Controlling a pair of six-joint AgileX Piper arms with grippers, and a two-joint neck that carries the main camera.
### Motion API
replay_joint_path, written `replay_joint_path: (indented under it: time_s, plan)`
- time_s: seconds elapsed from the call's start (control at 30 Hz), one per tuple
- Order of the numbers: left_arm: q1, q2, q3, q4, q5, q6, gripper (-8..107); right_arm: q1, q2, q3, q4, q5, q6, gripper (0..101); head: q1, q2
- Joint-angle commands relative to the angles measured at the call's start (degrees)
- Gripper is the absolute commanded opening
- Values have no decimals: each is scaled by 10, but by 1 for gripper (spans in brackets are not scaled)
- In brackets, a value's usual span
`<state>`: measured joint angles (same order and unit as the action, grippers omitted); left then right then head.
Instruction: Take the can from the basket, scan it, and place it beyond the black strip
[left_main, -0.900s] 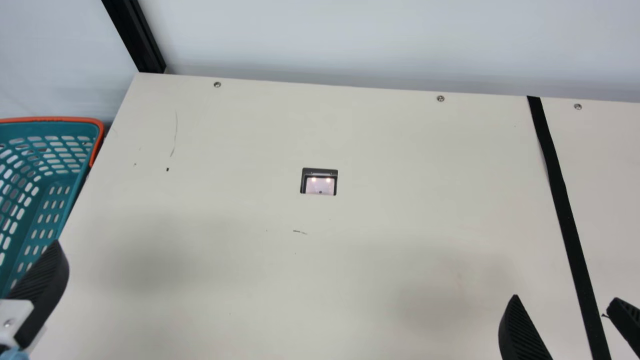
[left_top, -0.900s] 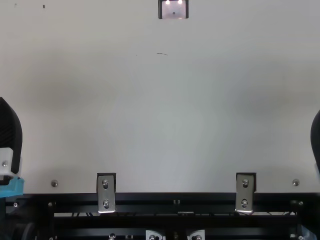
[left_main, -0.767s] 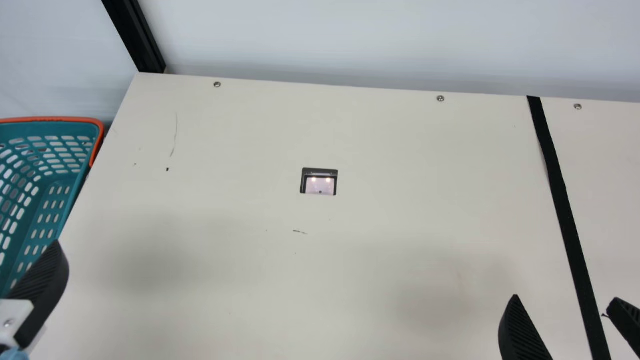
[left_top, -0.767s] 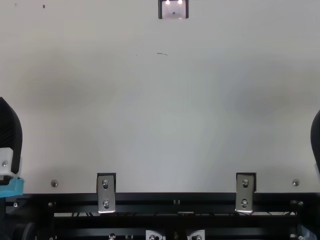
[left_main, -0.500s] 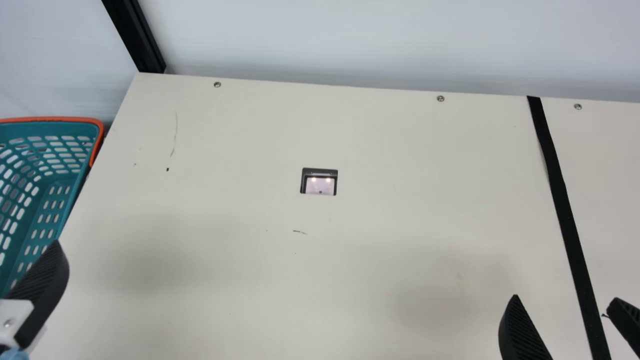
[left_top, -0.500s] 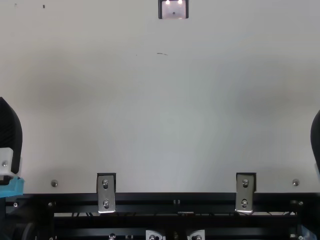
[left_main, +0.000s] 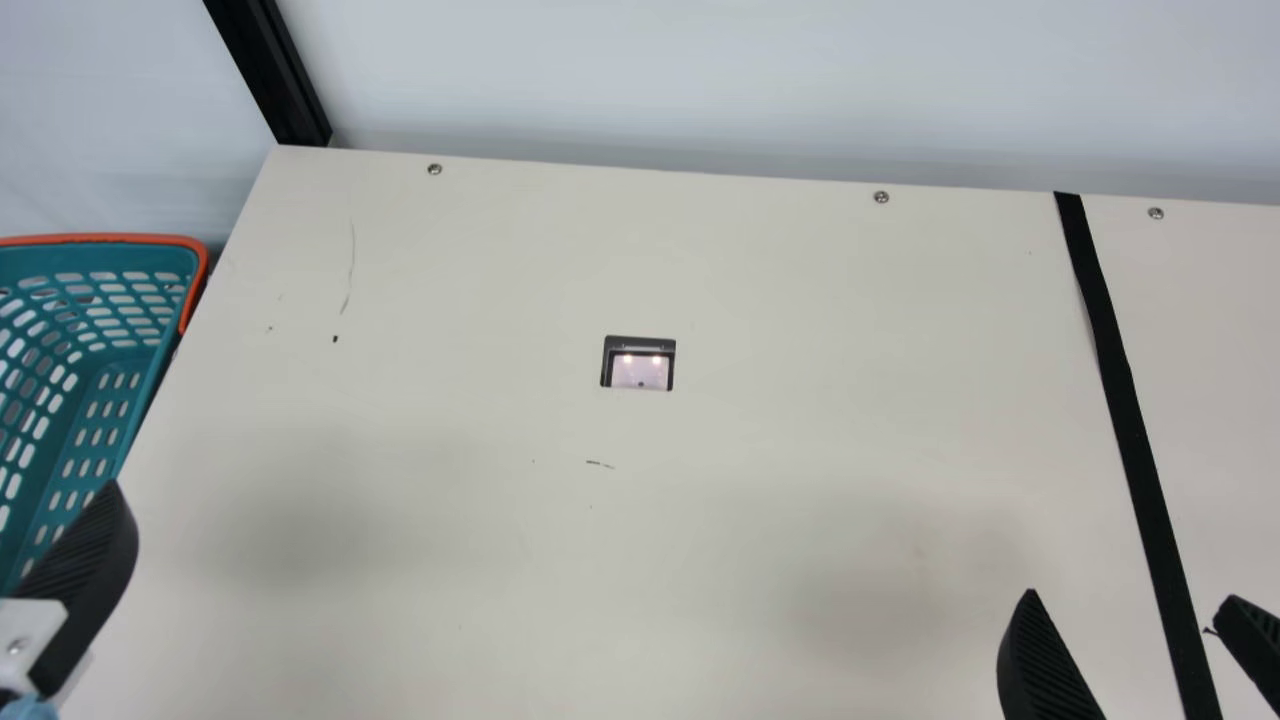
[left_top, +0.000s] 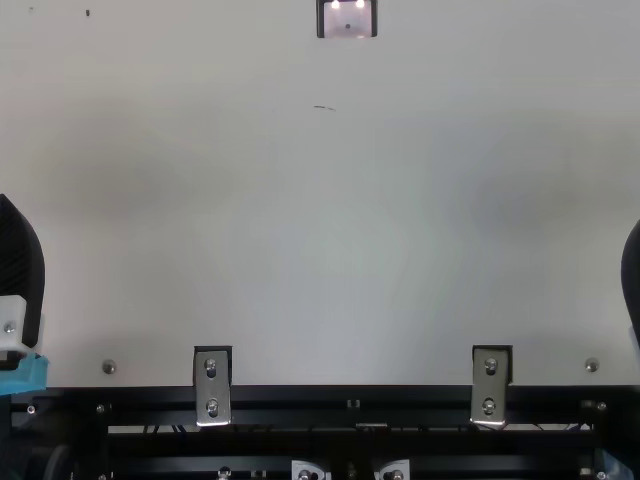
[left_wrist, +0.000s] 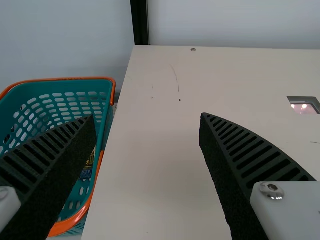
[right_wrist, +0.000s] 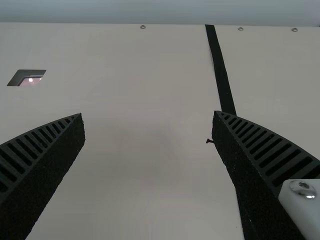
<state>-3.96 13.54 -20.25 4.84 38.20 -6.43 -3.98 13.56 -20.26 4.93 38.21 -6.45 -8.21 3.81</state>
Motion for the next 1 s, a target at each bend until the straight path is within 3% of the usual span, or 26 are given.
replay_joint_path:
  time_s: [0.0,0.97]
  plan:
    - [0,0,0,0,0,0,90,0,0,0,0,0,0,101,-3,7]
    - [0,0,0,-1,0,0,90,0,0,0,2,0,0,101,-3,7]
